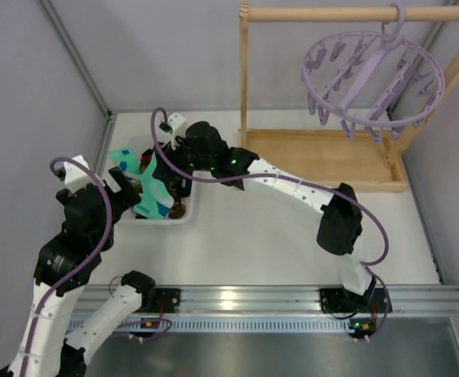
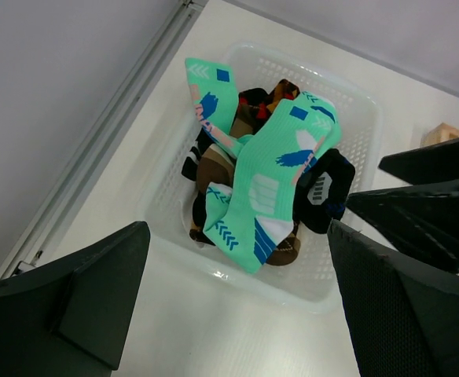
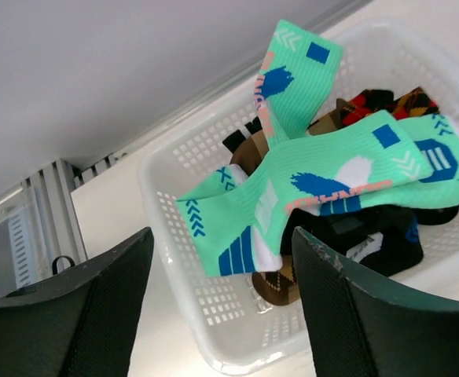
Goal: Remove the socks clipped to the hanger
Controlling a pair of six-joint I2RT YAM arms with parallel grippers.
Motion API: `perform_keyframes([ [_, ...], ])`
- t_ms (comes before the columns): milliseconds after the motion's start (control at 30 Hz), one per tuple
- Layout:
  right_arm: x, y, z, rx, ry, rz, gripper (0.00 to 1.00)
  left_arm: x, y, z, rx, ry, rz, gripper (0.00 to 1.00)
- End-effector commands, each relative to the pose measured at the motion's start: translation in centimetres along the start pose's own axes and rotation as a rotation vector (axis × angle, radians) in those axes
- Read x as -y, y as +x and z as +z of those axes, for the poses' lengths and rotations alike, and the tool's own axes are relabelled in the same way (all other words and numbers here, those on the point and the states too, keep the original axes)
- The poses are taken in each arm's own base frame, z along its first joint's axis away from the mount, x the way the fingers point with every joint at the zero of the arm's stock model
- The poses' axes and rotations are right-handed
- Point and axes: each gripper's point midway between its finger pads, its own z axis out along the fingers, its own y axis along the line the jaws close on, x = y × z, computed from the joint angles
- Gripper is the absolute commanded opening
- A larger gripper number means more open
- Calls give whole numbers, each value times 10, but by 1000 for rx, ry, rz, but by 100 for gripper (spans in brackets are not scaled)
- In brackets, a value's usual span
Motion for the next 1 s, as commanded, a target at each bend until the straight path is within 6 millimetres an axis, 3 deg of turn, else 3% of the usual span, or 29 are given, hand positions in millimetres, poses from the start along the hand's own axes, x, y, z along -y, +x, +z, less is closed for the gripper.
perform_keyframes([
  [0, 1, -29, -36, 96, 15, -36, 70, 9, 0, -3, -17, 63, 30, 98],
  [33, -4, -44, -56, 135, 19, -45, 73, 12, 2, -2, -29, 78, 41, 98],
  [67, -3, -46, -66, 149, 31, -42, 79, 15, 4, -2, -37, 91, 49, 98],
  [167, 15, -44, -112, 211, 132, -32, 94, 36, 10, -2, -66, 198, 81, 98],
  [200, 26, -39, -137, 231, 212, -30, 99, 42, 14, -1, -79, 233, 96, 98],
  [267, 38, -31, -163, 240, 293, -34, 99, 62, 20, -2, -103, 335, 103, 98],
  [300, 42, -22, -188, 248, 335, -33, 99, 69, 27, -1, -123, 368, 115, 98],
  [367, 64, -8, -218, 247, 481, -24, 100, 87, 37, -1, -162, 453, 132, 98],
  [500, 103, 29, -305, 278, 783, 10, 99, 105, 44, 10, -157, 505, 121, 98],
  [633, 123, 68, -363, 237, 972, 21, 99, 104, 55, 23, -140, 486, 136, 98],
  [667, 128, 86, -373, 187, 1013, 22, 99, 101, 62, 28, -147, 465, 142, 98],
  [700, 129, 87, -391, 212, 1051, 36, 99, 96, 63, 31, -140, 435, 143, 98],
  [800, 130, 105, -418, 200, 1097, 68, 99, 81, 69, 39, -133, 360, 151, 98],
  [967, 129, 119, -450, 236, 1118, 101, 99, 70, 72, 30, -83, 373, 129, 98],
])
